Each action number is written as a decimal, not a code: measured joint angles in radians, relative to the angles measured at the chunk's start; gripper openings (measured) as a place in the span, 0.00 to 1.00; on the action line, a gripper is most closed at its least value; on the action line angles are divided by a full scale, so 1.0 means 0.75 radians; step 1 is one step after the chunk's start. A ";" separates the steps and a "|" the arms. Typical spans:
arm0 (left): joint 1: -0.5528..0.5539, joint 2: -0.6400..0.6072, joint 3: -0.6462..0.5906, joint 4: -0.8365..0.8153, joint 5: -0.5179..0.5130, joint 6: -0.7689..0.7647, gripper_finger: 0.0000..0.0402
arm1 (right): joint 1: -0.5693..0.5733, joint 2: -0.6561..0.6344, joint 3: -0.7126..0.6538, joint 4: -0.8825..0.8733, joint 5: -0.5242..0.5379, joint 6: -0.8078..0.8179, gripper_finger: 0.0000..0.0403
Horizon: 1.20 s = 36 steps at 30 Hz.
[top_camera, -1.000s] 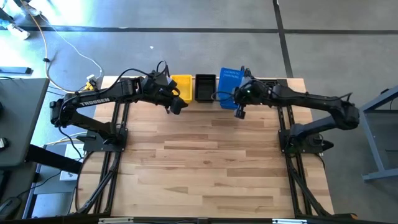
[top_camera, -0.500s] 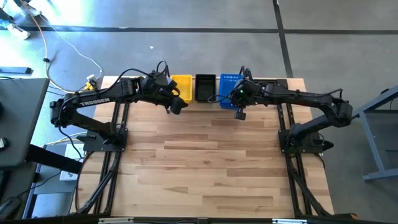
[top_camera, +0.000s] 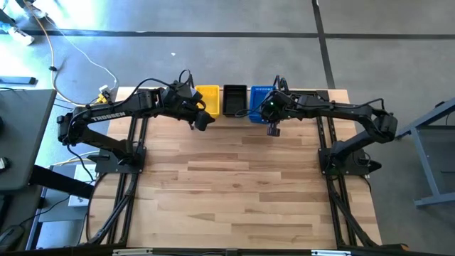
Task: Stack baskets on shelf by color
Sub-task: Stack the blue bin on top of the other blue stacked bins on the shelf, then return to Home Position
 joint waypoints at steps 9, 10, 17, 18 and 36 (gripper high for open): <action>0.000 0.000 0.000 0.000 0.000 0.000 0.32 | -0.008 0.000 0.003 0.028 0.002 -0.058 0.04; 0.000 0.000 0.000 0.000 0.000 0.000 0.32 | -0.008 0.000 0.003 0.027 0.002 -0.058 0.06; 0.000 0.000 0.000 0.001 0.018 0.000 0.32 | 0.000 -0.010 0.031 -0.011 0.004 0.008 0.22; 0.000 0.000 0.000 0.002 0.025 0.000 0.32 | 0.005 -0.014 0.050 -0.024 0.007 0.011 0.23; -0.195 -0.251 -0.008 -0.004 -0.152 0.300 0.32 | 0.122 -0.022 0.362 -0.337 0.027 0.473 0.24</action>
